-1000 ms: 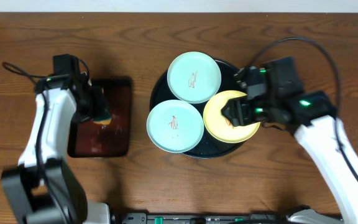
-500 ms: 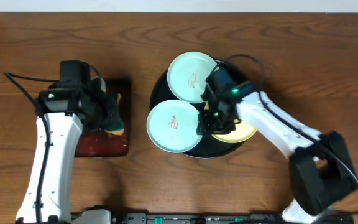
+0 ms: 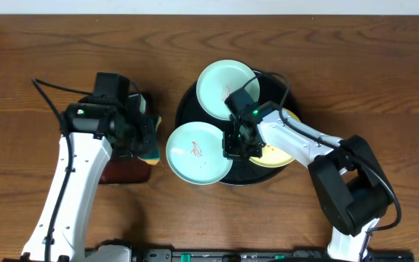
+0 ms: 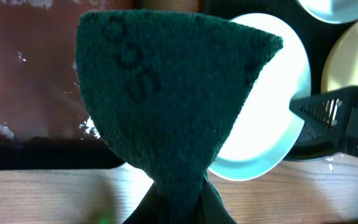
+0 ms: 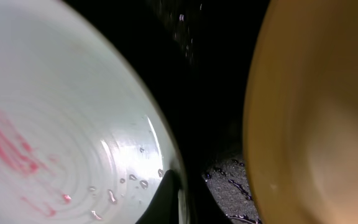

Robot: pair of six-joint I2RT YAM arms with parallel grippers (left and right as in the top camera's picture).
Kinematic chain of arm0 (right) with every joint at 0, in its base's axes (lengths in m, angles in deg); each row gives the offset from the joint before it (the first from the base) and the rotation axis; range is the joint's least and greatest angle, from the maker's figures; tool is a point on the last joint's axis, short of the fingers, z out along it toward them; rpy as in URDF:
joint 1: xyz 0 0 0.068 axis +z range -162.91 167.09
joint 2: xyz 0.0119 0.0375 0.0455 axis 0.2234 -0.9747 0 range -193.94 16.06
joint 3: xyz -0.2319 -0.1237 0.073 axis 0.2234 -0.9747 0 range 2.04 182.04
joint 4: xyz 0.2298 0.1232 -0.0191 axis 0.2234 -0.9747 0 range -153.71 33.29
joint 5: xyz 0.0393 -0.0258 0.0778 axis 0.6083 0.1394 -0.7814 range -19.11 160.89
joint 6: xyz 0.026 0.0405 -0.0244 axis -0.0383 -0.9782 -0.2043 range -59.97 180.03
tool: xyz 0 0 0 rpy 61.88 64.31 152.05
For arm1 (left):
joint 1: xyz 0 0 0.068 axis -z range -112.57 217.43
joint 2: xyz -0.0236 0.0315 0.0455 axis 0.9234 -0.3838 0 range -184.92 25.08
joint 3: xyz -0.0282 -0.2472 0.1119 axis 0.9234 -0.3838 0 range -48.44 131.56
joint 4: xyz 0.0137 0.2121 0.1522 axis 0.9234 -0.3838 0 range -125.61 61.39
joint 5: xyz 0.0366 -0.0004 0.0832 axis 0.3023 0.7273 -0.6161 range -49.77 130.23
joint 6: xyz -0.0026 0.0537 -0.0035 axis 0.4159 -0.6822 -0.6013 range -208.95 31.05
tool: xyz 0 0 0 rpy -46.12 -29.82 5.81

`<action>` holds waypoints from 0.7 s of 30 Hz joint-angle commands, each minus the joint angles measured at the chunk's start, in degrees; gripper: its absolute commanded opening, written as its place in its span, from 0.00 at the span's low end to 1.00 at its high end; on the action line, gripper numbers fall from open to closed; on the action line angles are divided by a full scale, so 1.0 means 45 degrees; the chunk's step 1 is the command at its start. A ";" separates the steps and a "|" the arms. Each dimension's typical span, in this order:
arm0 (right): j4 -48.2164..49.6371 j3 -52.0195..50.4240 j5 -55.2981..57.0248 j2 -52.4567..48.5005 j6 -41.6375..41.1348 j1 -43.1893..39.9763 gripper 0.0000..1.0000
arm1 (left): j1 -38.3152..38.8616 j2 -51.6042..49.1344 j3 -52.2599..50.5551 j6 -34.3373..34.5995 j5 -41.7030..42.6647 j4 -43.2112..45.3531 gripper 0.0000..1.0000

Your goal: Clean dirty plates on tray and stack at the side

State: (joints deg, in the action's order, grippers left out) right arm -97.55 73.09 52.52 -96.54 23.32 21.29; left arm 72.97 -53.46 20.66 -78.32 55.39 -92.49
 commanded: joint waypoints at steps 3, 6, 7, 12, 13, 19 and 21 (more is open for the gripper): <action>0.0194 -0.0078 0.2599 -0.0136 -0.0209 0.0068 0.01 | 0.0656 0.0092 0.0306 -0.0019 0.0209 0.0500 0.08; 0.0238 -0.0073 0.3313 -0.0131 -0.0214 0.0068 0.01 | 0.1035 0.0039 0.0262 0.0554 0.0204 0.0996 0.08; 0.0233 -0.0058 0.3551 -0.0121 -0.0219 0.0068 0.01 | 0.1146 0.0019 0.0262 0.0753 0.0209 0.1103 0.07; 0.0282 0.0049 0.4478 -0.0117 -0.0461 -0.0087 0.01 | 0.1530 -0.0073 0.0253 0.1613 0.0204 0.1404 0.07; 0.0384 0.0049 0.4483 -0.0117 -0.0461 -0.0126 0.01 | 0.1598 -0.0102 0.0243 0.1739 0.0204 0.1418 0.07; 0.0646 0.0097 0.5464 -0.0117 -0.1394 -0.0199 0.01 | 0.1943 -0.0529 -0.0170 0.2924 0.0204 0.1739 0.08; 0.0729 0.0112 0.5668 -0.0117 -0.1409 -0.0194 0.01 | 0.2118 -0.0840 -0.0185 0.3201 0.0209 0.1953 0.07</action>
State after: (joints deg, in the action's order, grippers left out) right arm -94.06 73.79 66.40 -95.95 20.46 21.81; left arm 81.54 -55.49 20.58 -67.89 55.56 -84.51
